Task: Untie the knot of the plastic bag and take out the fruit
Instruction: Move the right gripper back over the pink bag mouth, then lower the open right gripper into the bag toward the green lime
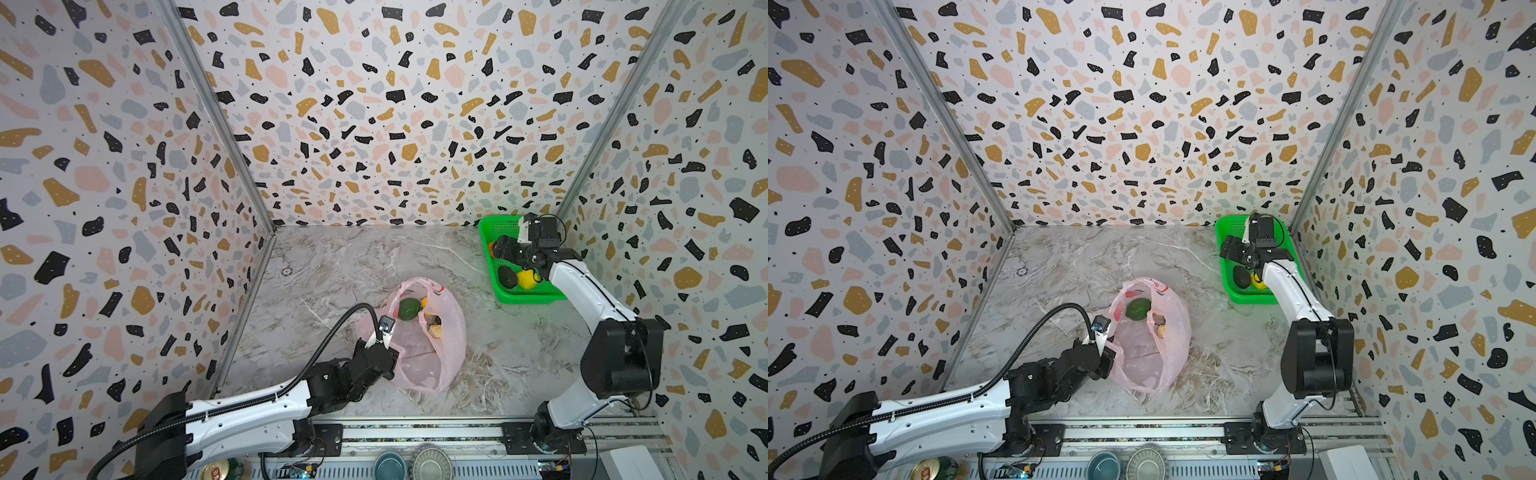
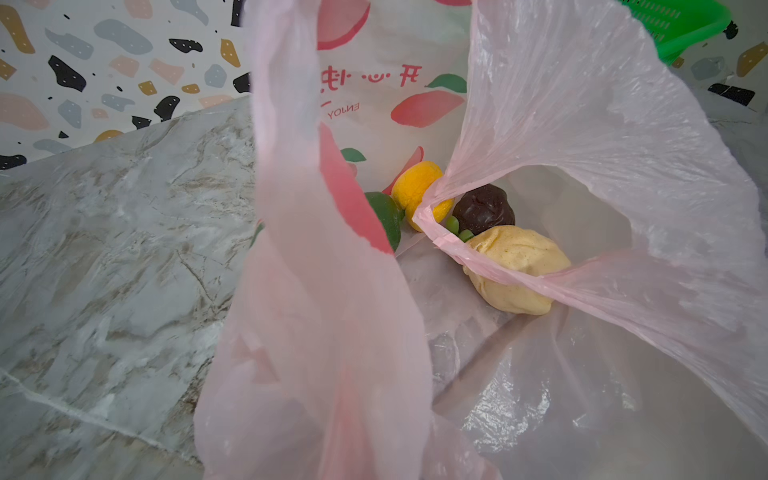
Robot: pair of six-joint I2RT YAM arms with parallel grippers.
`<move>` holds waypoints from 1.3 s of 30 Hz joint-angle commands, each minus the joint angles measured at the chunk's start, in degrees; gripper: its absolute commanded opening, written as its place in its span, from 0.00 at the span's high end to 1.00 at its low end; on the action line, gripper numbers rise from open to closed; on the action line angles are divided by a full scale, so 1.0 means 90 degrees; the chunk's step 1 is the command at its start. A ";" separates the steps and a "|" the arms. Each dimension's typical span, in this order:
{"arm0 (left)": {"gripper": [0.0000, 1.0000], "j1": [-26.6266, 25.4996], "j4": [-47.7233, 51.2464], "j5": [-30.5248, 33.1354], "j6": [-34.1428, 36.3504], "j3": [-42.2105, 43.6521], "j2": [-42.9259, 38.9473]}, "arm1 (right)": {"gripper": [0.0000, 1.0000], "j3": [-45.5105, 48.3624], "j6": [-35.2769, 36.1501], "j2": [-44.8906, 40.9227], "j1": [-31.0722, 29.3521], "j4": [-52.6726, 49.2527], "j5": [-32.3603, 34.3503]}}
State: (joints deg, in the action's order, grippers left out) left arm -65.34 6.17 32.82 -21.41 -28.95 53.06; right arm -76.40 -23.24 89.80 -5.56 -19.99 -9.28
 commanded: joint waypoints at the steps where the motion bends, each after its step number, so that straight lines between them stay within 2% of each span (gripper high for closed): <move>1: 1.00 0.0024 -0.0324 -0.0053 0.0194 -0.0181 -0.0108 | 0.17 0.0128 0.0072 -0.0707 -0.0256 -0.0761 -0.0509; 4: 1.00 0.0024 -0.0348 -0.0086 0.0261 -0.0201 -0.0198 | 0.17 0.0286 -0.0168 -0.1311 -0.0739 -0.1100 -0.0810; 9: 1.00 0.0024 -0.0408 -0.0138 0.0299 -0.0148 -0.0429 | 0.17 0.0693 -0.1017 -0.2023 -0.2259 -0.1268 -0.0743; 16: 1.00 0.0024 -0.0552 -0.0289 0.0318 -0.0035 -0.0622 | 0.17 0.1151 -0.2102 -0.2212 -0.4403 -0.0879 0.0133; 22: 1.00 0.0024 -0.0540 -0.0390 0.0338 -0.0045 -0.0619 | 0.18 0.1915 -0.2491 -0.2164 -0.5502 -0.0190 0.0849; 25: 1.00 0.0024 -0.0476 -0.0382 0.0360 -0.0064 -0.0604 | 0.19 0.2209 -0.2504 -0.2000 -0.5941 0.0138 0.1299; 31: 1.00 0.0024 -0.0387 -0.0360 0.0382 -0.0112 -0.0536 | 0.22 0.2601 -0.2513 -0.1366 -0.6420 0.0651 0.1621; 39: 1.00 0.0024 -0.0386 -0.0442 0.0366 -0.0143 -0.0465 | 0.25 0.2733 -0.2394 -0.0509 -0.6375 0.1352 0.1715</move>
State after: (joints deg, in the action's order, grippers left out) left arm -65.34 4.45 28.75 -18.63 -28.97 49.34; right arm -51.59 -45.56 83.96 -63.86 -10.37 3.66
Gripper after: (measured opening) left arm 0.047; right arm 0.754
